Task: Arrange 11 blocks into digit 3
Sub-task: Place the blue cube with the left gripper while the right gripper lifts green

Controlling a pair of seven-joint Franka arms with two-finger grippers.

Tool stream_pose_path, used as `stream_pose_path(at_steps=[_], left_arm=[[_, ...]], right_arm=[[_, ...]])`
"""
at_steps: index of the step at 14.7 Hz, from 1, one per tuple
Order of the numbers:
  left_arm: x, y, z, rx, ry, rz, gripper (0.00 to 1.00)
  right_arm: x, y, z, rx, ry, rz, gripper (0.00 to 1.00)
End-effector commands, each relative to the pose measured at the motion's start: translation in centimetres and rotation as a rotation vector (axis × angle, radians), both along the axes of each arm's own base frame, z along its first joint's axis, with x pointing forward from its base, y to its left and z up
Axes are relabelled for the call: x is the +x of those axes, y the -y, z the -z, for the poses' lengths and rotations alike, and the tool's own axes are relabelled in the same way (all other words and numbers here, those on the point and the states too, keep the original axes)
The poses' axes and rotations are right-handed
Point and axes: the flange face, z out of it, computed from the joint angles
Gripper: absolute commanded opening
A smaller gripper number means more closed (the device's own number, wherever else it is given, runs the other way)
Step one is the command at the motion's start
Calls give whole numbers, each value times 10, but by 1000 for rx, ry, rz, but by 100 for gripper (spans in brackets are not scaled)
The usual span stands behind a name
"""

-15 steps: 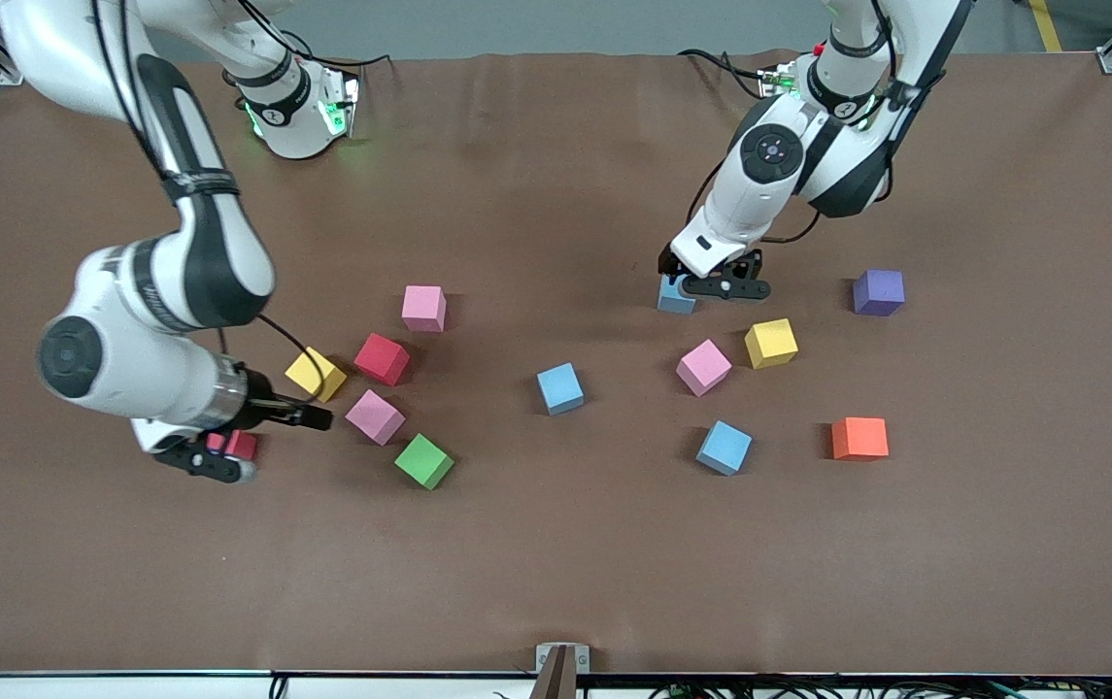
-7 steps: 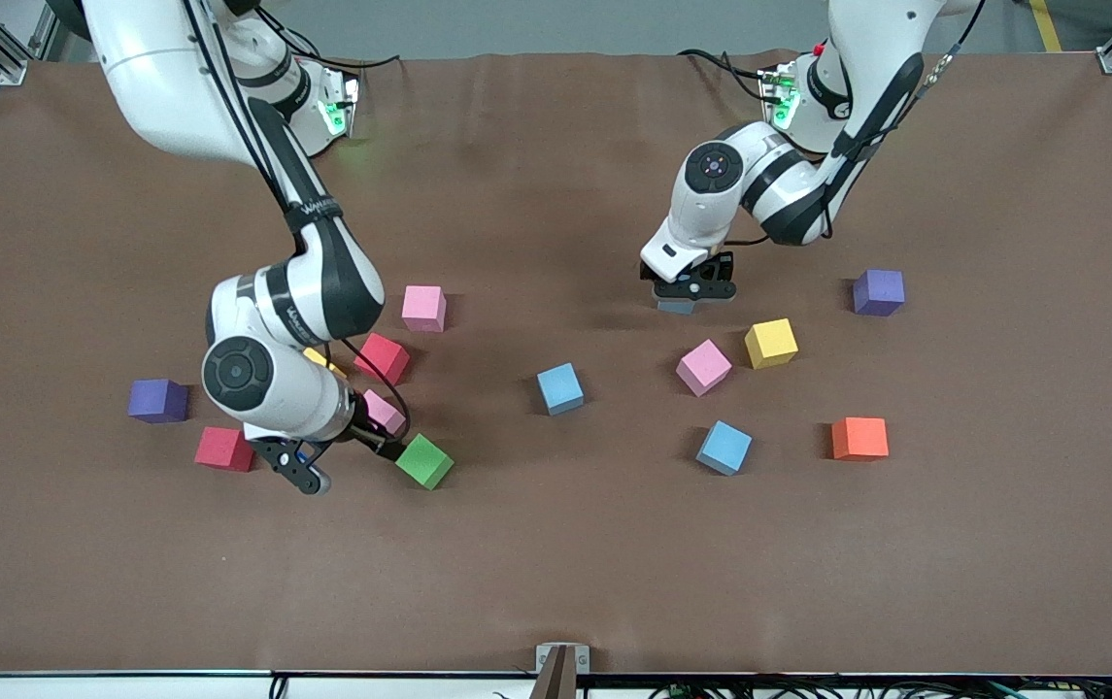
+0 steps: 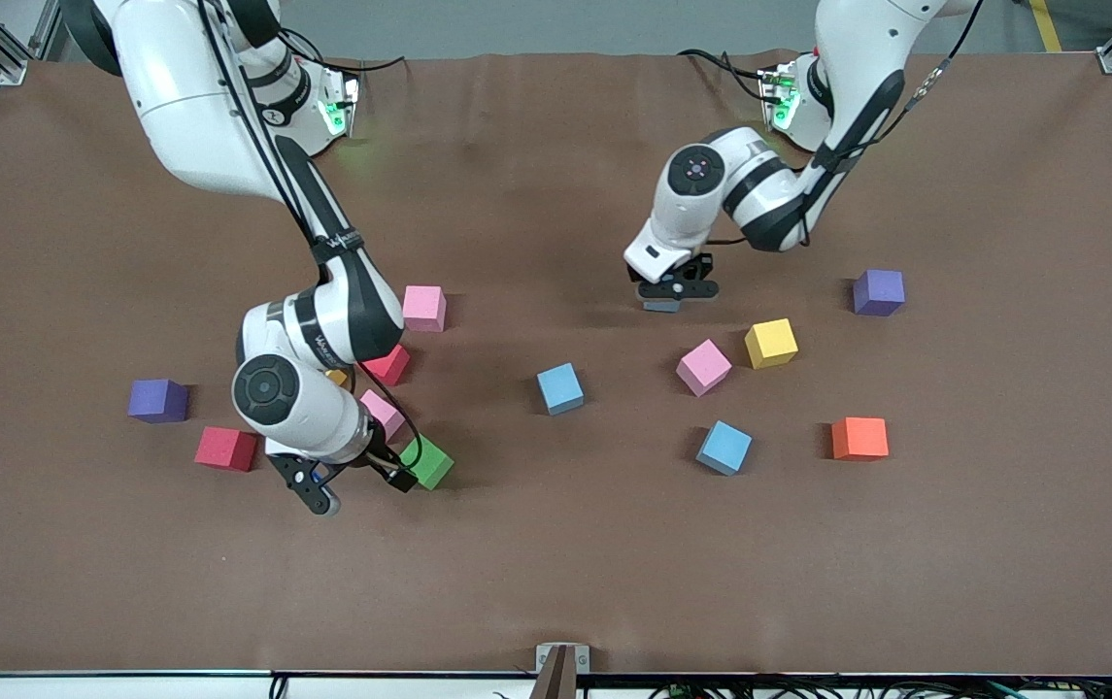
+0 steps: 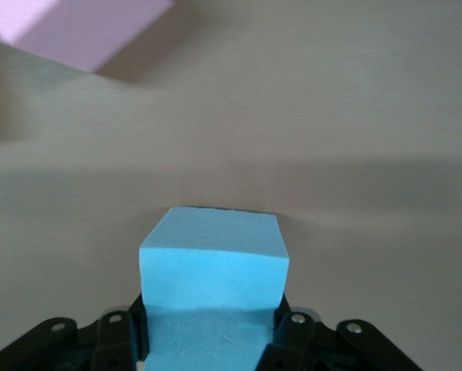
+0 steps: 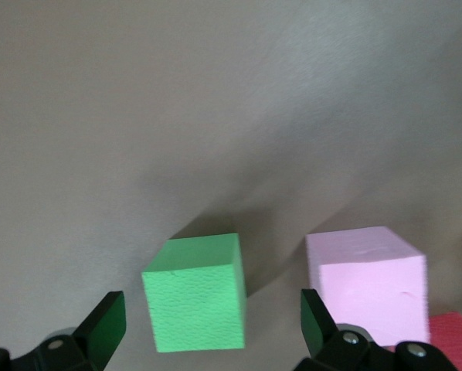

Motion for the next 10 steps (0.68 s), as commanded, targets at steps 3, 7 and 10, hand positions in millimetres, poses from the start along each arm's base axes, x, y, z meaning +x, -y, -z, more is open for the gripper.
stream_pose_path(at_steps=[3, 7, 10], left_arm=[[-30, 96, -11, -14, -6, -11, 26], [-60, 141, -11, -37, -11, -5, 26], [-70, 146, 0, -17, 16, 19, 26]], right_arm=[[1, -22, 17, 10, 39, 29, 100], [3, -26, 30, 10, 47, 25, 100], [3, -26, 40, 6, 39, 25, 92]])
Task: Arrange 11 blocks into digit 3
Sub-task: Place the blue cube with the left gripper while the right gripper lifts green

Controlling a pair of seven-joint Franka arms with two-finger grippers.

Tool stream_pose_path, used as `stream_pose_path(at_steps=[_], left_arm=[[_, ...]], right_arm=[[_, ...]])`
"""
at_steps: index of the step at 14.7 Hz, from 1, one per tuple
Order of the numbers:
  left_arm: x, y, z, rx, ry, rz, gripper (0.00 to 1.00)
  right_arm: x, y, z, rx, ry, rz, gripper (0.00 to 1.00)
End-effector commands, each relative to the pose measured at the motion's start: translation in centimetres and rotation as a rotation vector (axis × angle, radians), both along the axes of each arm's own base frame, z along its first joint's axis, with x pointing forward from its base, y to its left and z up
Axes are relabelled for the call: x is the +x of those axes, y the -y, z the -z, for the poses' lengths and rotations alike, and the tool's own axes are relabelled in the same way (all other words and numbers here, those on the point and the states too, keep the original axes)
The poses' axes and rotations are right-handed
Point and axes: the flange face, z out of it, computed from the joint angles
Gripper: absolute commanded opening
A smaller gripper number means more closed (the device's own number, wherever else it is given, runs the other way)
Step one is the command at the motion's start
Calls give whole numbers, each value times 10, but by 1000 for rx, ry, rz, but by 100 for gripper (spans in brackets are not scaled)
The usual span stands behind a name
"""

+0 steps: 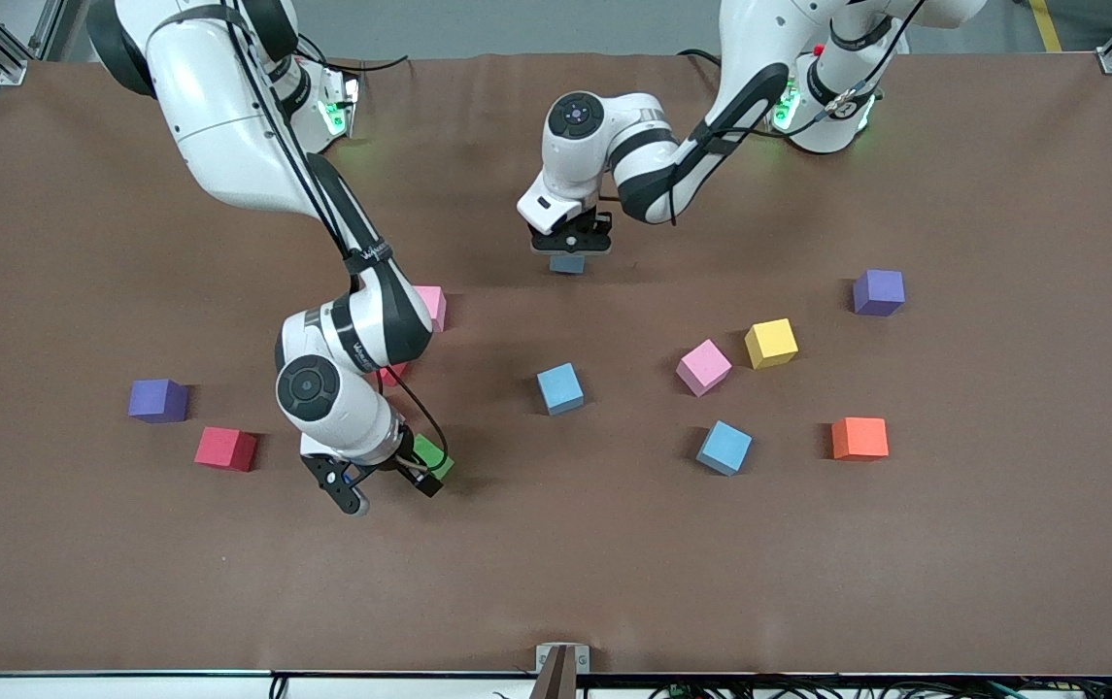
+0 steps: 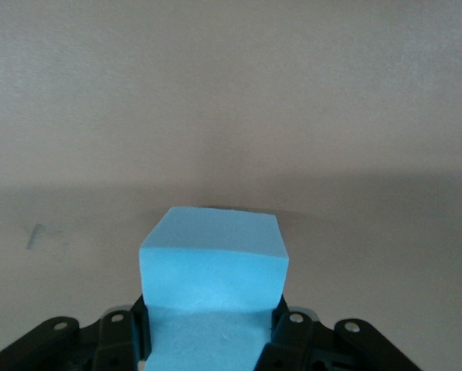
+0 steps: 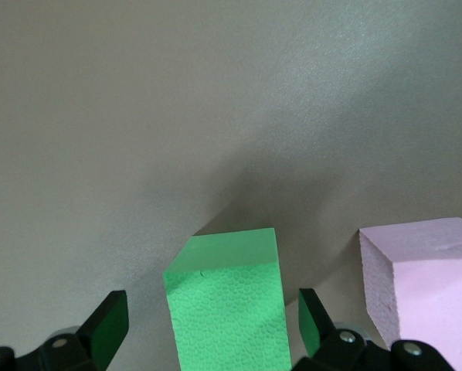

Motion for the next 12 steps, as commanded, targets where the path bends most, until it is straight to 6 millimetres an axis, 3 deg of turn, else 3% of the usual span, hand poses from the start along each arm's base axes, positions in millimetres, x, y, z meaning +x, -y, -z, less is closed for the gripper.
stream_pose_path(at_steps=[1, 6, 8, 9, 10, 11, 12], left_arm=[[-1, 5, 14, 30, 25, 1, 26], [-4, 14, 18, 29, 41, -65, 26], [-1, 18, 20, 23, 36, -69, 32], [0, 19, 21, 24, 37, -67, 44], [2, 19, 20, 21, 48, -57, 79], [6, 17, 22, 25, 54, -58, 100], [6, 17, 21, 24, 55, -59, 100]], right_arm=[[4, -3, 10, -3, 0, 16, 90], [2, -3, 21, -9, -12, 9, 86], [2, -2, 25, -12, -18, 11, 85], [2, -2, 25, -11, -18, 9, 82], [1, -2, 27, -13, -21, 6, 78], [1, -3, 27, -12, -21, 3, 71], [1, -3, 27, -12, -21, 2, 62]])
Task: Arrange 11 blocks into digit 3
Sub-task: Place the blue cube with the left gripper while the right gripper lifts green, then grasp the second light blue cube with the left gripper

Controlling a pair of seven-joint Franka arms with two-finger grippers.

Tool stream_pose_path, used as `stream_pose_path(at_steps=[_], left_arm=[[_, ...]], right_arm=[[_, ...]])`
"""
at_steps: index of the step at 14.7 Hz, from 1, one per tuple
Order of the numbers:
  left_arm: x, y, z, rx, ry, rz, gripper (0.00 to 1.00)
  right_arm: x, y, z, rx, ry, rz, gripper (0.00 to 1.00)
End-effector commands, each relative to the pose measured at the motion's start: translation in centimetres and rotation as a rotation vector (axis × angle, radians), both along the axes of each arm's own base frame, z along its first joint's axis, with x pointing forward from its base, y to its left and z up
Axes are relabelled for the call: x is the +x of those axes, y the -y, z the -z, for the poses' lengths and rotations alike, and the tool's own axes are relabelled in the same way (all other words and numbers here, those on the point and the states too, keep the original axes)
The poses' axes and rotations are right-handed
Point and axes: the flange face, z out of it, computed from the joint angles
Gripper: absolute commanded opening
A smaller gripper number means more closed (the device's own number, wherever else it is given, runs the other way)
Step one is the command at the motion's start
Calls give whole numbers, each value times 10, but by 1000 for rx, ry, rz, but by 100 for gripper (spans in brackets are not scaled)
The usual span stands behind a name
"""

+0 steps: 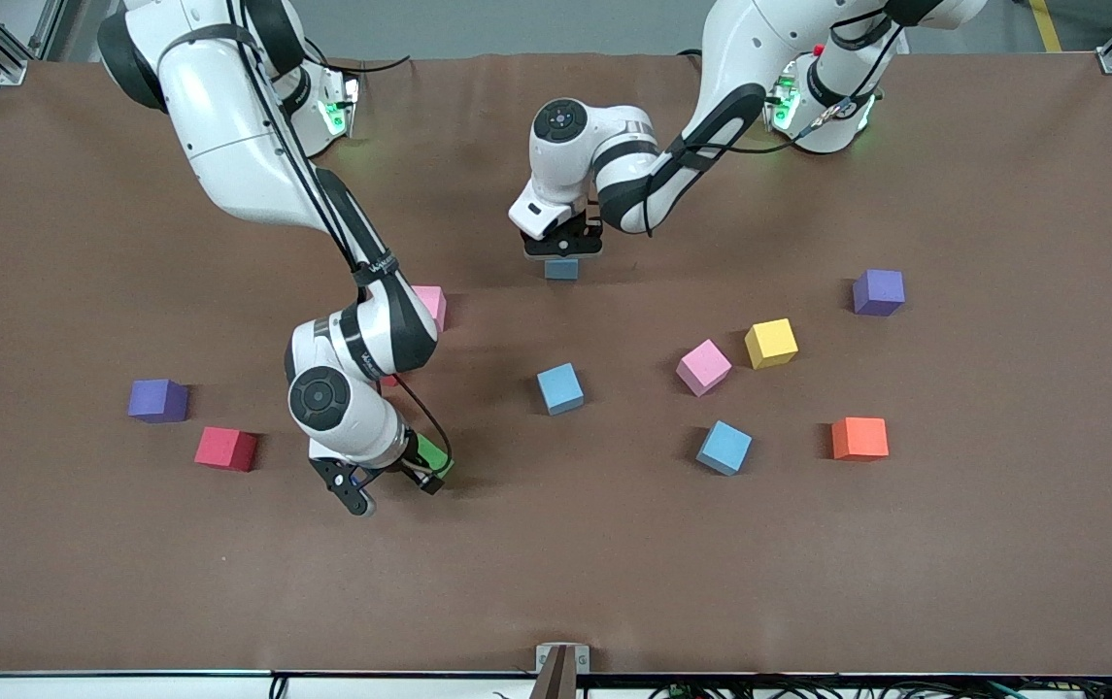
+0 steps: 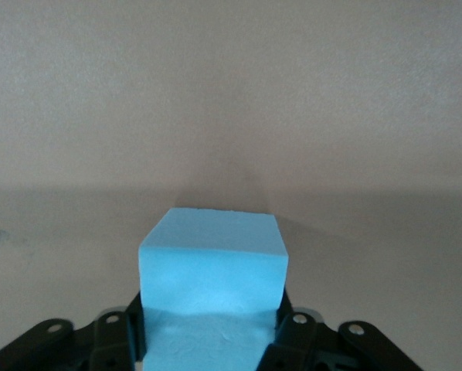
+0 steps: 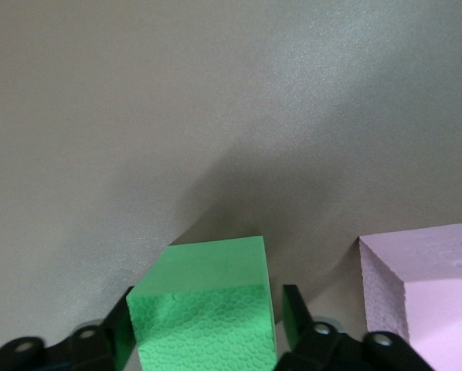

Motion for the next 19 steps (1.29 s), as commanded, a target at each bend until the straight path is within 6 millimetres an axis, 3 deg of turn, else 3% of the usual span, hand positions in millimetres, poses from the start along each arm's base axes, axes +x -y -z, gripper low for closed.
stream_pose_path(at_steps=[1, 4, 7, 8, 9, 11, 13, 15, 17, 19], left_arm=[[10, 4, -2, 3, 27, -4, 100], [39, 12, -29, 33, 60, -40, 100], [92, 19, -77, 46, 98, -126, 100], [120, 8, -87, 26, 107, -169, 100], [145, -4, -93, 12, 113, -197, 100], [191, -19, -95, -22, 110, -253, 100], [221, -29, -88, -52, 78, -318, 100], [243, -28, -81, -85, 66, -352, 100], [260, -33, -69, -98, 60, -382, 100], [271, -31, -53, -114, 54, -400, 100]], right_arm=[[2, -4, 1, 3, 6, 3, 56], [3, -4, -5, 0, 15, -48, 44], [2, -9, -39, 14, 20, -50, 39], [-6, -18, -51, 6, -18, -62, 34], [-15, -23, -68, -8, -62, -77, 22], [-27, -30, -98, -19, -104, -96, 10], [-30, -30, -131, -1, -87, -74, 1], [-33, -36, -137, -4, -83, -79, 0], [-32, -22, -140, -13, -115, -76, 1], [-35, -26, -159, -11, -93, -76, 1]])
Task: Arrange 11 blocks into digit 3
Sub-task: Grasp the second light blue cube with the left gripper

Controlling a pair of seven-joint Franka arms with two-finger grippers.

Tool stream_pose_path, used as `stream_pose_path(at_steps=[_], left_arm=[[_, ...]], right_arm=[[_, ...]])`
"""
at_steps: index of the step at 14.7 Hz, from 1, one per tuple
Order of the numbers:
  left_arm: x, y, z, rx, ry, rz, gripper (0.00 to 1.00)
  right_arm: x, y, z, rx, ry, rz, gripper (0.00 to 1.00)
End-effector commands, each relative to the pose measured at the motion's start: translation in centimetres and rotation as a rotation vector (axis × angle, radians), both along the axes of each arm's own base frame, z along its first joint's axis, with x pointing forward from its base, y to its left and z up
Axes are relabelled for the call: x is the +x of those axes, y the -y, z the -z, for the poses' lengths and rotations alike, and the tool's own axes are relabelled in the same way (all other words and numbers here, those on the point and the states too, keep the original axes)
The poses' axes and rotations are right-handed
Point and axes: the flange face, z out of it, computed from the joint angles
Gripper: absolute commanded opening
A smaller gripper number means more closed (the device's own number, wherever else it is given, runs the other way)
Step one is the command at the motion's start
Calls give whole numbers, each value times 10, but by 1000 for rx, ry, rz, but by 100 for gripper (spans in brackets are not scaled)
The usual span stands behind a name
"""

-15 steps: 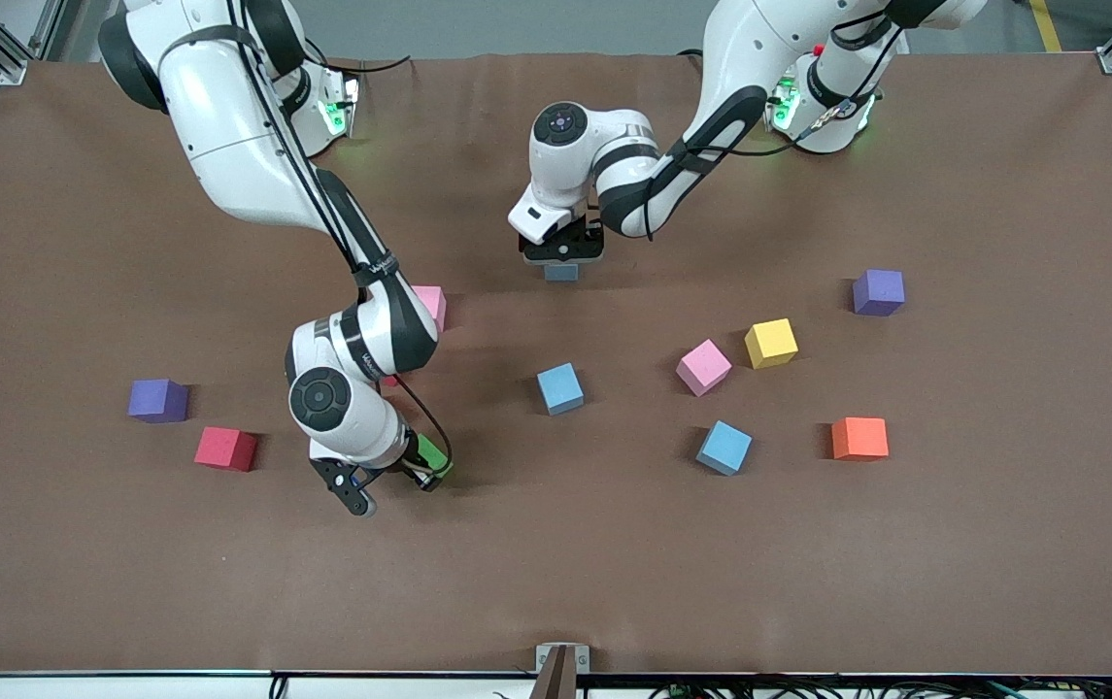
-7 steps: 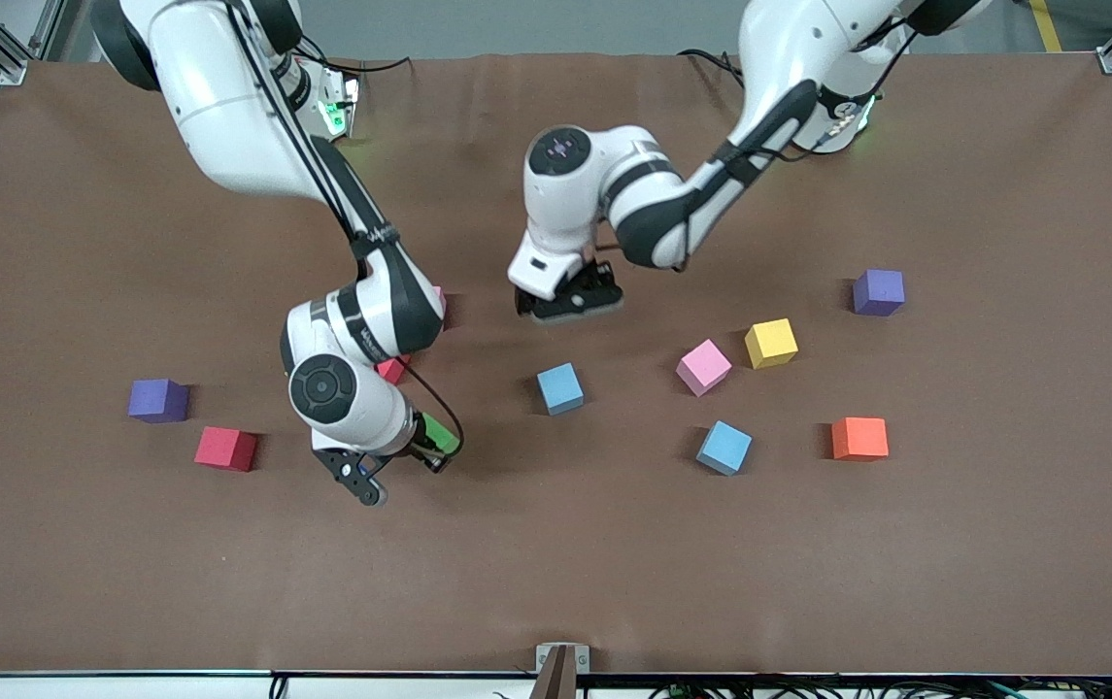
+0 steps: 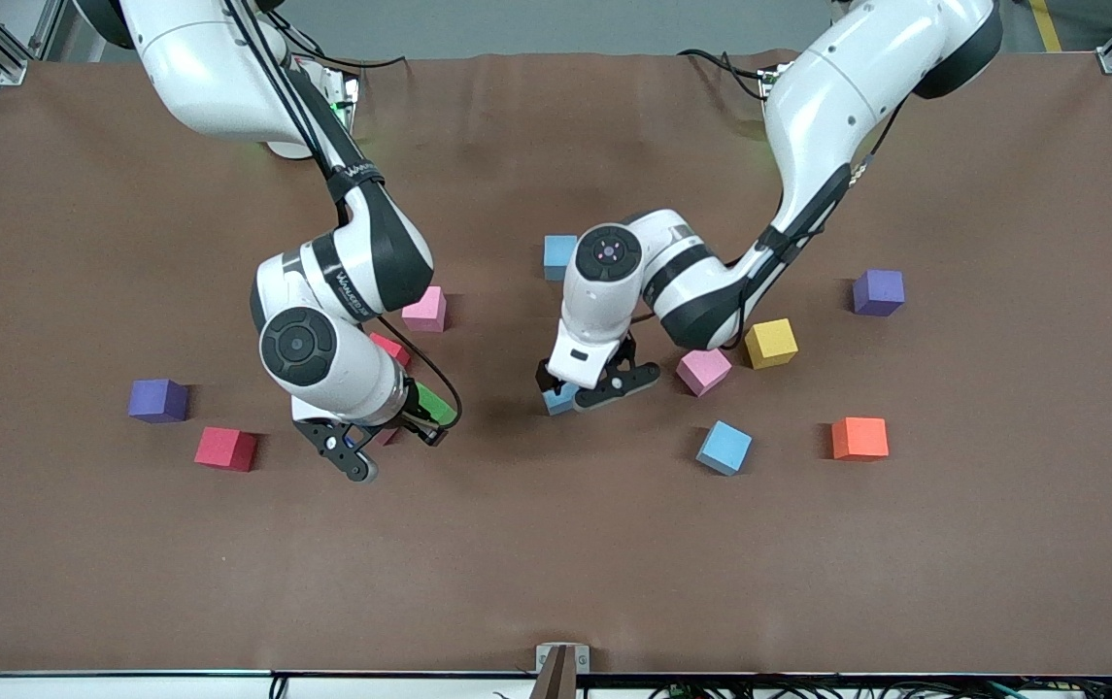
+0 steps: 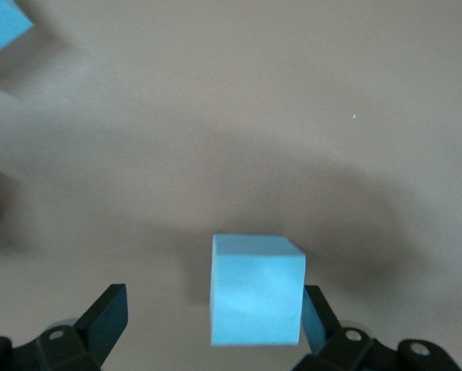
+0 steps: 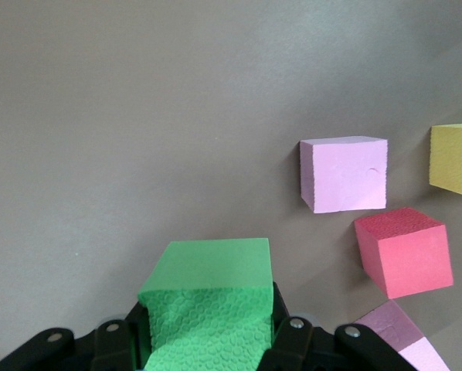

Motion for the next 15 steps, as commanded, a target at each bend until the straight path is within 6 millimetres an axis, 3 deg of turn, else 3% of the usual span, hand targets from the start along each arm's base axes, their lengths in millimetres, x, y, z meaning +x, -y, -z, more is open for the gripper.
stream_pose_path(at_steps=[1, 5, 8, 10, 11, 14, 15], left_arm=[[19, 9, 17, -44, -12, -32, 100], [22, 11, 32, -73, -16, -45, 100], [18, 15, 45, -85, -26, -58, 100], [10, 22, 57, -93, -38, -65, 100], [10, 21, 62, -87, -44, -79, 95], [7, 18, 60, -82, -50, -131, 41], [3, 17, 63, -71, -53, -199, 28]], right_arm=[[-6, 6, -18, 2, 6, 15, 1], [-13, 2, -18, -26, -2, 87, 0], [-34, -10, -49, -42, -40, 194, 0], [-50, -6, -68, -60, -77, 204, 0], [-59, -3, -78, -57, -80, 212, 0], [-86, 6, -86, -65, -105, 263, 0], [-95, 4, -86, -71, -115, 288, 0]])
